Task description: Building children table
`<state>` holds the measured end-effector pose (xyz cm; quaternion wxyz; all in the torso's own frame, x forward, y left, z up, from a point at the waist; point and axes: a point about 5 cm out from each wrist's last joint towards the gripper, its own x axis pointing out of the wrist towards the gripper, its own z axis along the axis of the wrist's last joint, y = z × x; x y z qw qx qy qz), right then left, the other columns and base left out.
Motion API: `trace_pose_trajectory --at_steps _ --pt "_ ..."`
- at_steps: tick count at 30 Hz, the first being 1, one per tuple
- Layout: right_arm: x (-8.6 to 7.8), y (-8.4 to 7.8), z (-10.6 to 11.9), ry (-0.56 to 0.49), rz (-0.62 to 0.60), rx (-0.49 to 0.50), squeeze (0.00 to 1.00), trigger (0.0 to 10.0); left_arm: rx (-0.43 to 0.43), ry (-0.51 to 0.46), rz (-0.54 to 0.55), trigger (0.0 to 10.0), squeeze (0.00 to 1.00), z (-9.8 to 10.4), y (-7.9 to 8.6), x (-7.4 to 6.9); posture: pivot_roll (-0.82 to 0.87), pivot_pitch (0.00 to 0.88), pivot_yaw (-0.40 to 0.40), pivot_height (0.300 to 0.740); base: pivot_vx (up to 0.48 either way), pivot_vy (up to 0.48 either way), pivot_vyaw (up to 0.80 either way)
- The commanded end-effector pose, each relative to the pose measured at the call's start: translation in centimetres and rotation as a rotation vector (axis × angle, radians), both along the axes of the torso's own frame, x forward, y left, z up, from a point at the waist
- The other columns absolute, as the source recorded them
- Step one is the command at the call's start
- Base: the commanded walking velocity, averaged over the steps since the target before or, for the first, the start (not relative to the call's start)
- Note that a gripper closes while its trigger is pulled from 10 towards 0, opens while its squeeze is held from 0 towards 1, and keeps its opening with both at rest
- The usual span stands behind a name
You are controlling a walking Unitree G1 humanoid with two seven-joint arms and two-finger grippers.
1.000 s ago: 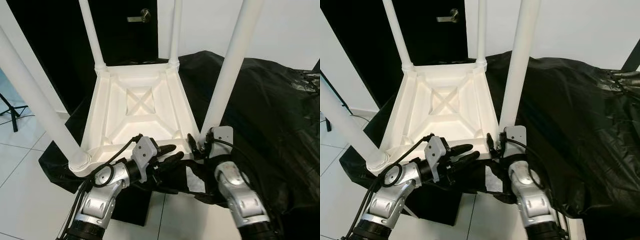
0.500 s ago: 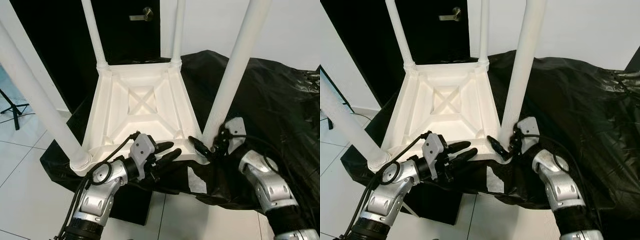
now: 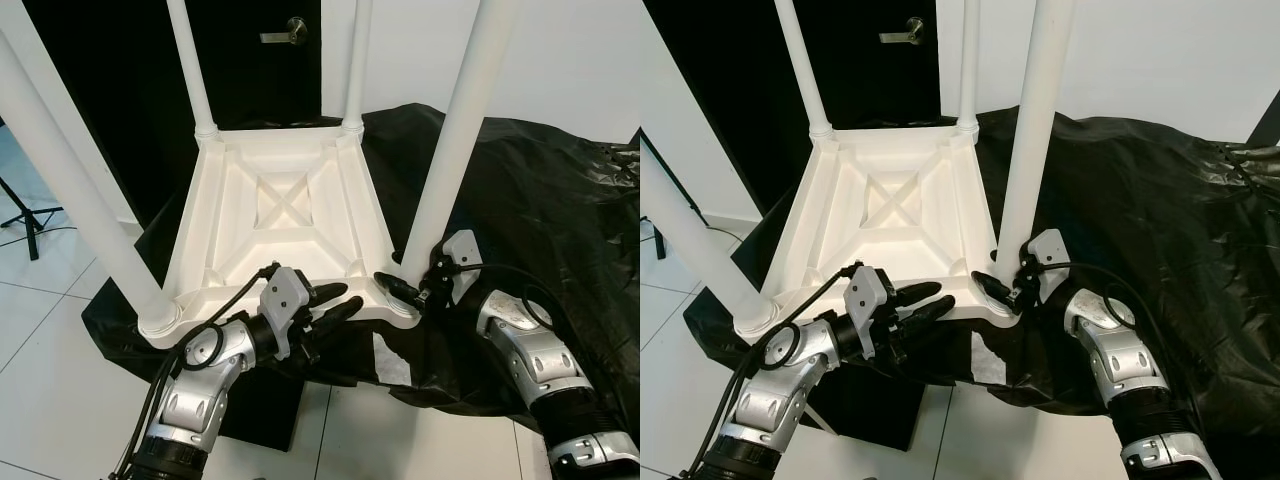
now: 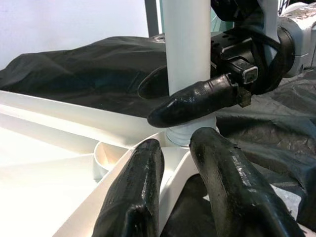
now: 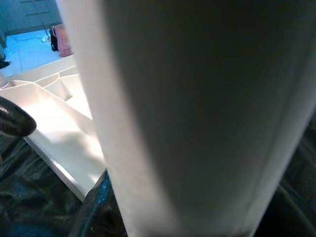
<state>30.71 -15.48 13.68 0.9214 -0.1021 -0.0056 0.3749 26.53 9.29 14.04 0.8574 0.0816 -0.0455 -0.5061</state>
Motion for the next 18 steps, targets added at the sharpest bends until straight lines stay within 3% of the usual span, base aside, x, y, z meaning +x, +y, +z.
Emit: trace_pose_trajectory --at_steps 1,2,5,8,9,11,14,18 --pt "-0.2 0.1 -0.3 0.012 -0.011 -0.022 0.0 0.0 -0.002 -0.009 0.088 10.0 0.0 -0.1 0.4 0.3 -0.01 0.0 -0.025 0.74 0.0 0.0 0.0" --pt "-0.2 -0.3 -0.6 0.018 -0.118 -0.01 0.0 0.0 -0.003 -0.006 0.085 10.0 0.0 -0.2 0.2 0.1 -0.01 0.0 -0.027 0.74 0.0 0.0 0.0" --pt "-0.2 -0.3 -1.0 0.015 -0.226 0.003 0.0 0.0 -0.002 -0.006 0.081 10.0 0.0 -0.2 0.2 0.1 -0.01 0.0 -0.025 0.74 0.0 0.0 0.0" --pt "-0.4 -0.1 -1.4 0.014 -0.282 0.013 0.0 0.0 -0.002 -0.005 0.08 10.0 0.0 -0.2 0.2 0.1 -0.02 0.0 -0.022 0.74 0.0 0.0 0.0" --pt "-0.7 0.2 -1.8 0.018 -0.354 0.027 0.0 0.0 -0.001 -0.003 0.075 10.0 0.0 -0.2 0.2 0.1 -0.02 0.0 -0.018 0.74 0.0 0.0 0.0" --pt "-0.7 0.2 -1.8 0.018 -0.354 0.027 0.0 0.0 -0.001 -0.003 0.075 10.0 0.0 -0.2 0.2 0.1 -0.02 0.0 -0.018 0.74 0.0 0.0 0.0" --pt "-1.1 0.7 -2.3 0.022 -0.51 0.048 0.0 0.0 0.005 0.001 0.065 10.0 0.0 -0.3 0.2 0.1 -0.03 0.0 -0.012 0.74 0.0 0.0 0.0" --pt "-1.2 0.9 -2.4 0.017 -0.563 0.053 0.0 0.0 0.007 0.001 0.061 10.0 0.0 -0.3 0.2 0.1 -0.03 0.0 -0.011 0.74 0.0 0.0 0.0"
